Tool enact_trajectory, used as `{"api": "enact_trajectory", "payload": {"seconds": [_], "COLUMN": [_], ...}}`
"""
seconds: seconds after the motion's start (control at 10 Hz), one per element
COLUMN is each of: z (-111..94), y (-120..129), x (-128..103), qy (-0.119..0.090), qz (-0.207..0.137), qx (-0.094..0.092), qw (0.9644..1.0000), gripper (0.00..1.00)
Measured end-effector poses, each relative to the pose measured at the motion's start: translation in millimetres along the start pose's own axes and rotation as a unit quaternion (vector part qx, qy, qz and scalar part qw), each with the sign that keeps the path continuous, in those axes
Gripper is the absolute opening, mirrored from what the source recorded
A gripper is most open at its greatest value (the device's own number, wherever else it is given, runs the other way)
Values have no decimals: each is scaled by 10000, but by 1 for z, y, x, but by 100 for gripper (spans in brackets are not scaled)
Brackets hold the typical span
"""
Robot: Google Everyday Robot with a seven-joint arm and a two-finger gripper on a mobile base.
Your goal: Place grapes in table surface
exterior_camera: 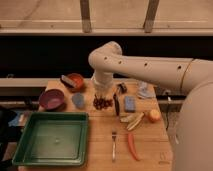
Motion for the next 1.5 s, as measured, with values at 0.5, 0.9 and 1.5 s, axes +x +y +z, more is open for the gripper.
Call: {"api": "enact_trajectory", "payload": {"seconds": [0.5, 0.9, 1.5], "z": [47, 82, 90], "y": [1, 7, 2], "x": [36, 31, 23], "qy": [642, 1057, 1123], "qz": [168, 117, 122], "qx": [-347, -652, -663], "qw": [9972, 9922, 9914], "gripper": [2, 39, 62]}}
